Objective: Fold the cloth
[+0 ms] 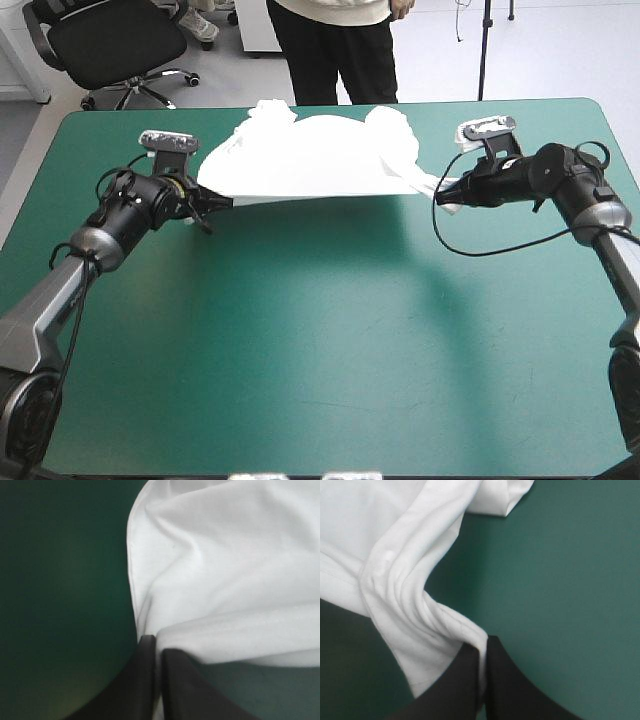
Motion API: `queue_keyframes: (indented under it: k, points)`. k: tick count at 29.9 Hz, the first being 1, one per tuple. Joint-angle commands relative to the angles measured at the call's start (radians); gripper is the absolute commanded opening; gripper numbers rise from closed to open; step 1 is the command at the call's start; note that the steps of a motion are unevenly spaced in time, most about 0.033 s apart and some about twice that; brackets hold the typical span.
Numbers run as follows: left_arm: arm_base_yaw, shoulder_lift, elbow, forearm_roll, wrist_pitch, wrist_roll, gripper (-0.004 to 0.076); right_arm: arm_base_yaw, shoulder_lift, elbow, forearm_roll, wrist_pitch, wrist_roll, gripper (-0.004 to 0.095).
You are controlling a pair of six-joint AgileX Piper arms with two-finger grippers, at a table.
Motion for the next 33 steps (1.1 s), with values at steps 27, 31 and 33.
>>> queue_keyframes:
  k: [27, 31, 33]
  points:
    - [0.005, -0.617, 0.551, -0.477, 0.308, 0.453, -0.0017, -0.016, -0.822, 0.638, -0.131, 0.311, 0.236, -0.0017]
    - [0.005, -0.641, 0.636, -0.485, 0.342, 0.459, -0.0017, -0.016, -0.845, 0.708, -0.129, 0.316, 0.246, -0.0017]
    - [0.005, -0.65, 0.669, -0.485, 0.363, 0.459, -0.0017, -0.016, -0.85, 0.734, -0.117, 0.325, 0.248, -0.0017]
